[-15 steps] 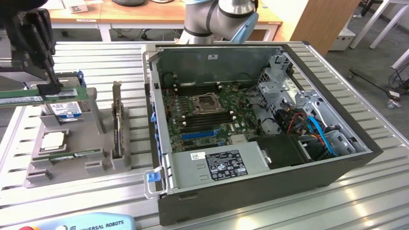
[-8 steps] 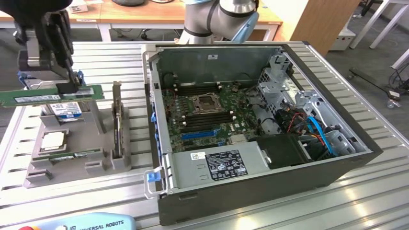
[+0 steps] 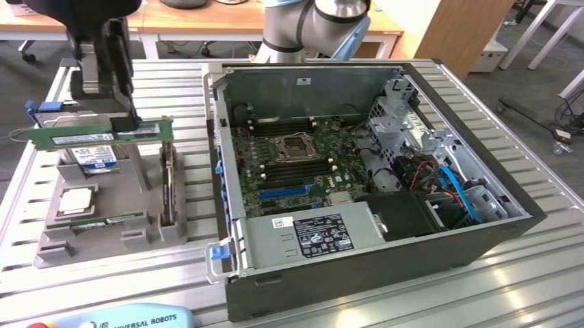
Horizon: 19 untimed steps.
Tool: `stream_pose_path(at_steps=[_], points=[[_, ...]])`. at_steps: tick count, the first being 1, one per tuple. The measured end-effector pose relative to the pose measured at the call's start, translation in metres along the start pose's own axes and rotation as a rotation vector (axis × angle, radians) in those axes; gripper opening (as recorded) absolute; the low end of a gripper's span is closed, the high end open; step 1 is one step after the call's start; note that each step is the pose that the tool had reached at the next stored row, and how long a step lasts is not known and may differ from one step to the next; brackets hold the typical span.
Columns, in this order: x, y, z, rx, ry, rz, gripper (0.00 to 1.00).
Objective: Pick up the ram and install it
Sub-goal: 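Pick up the ram and move it above insertion slot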
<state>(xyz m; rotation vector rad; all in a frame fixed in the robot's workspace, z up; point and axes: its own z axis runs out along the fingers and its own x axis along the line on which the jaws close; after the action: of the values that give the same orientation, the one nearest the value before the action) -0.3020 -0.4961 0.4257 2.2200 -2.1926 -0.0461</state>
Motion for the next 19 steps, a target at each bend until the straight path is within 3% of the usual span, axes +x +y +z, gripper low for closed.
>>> stream_pose_path(at_steps=[3,5,6,19], points=[[0.000,-0.0102,-0.0004,-0.0001,0.0001,0.000,0.12],[0.000,-0.0410,-0.0014,0.0000,0.0000,0.000,0.12],[0.001,-0.0482,-0.0018,-0.0001,0.0000,0.000,0.12],[0.001,-0.0838,-0.0030,-0.0001,-0.0004,0.000,0.12]])
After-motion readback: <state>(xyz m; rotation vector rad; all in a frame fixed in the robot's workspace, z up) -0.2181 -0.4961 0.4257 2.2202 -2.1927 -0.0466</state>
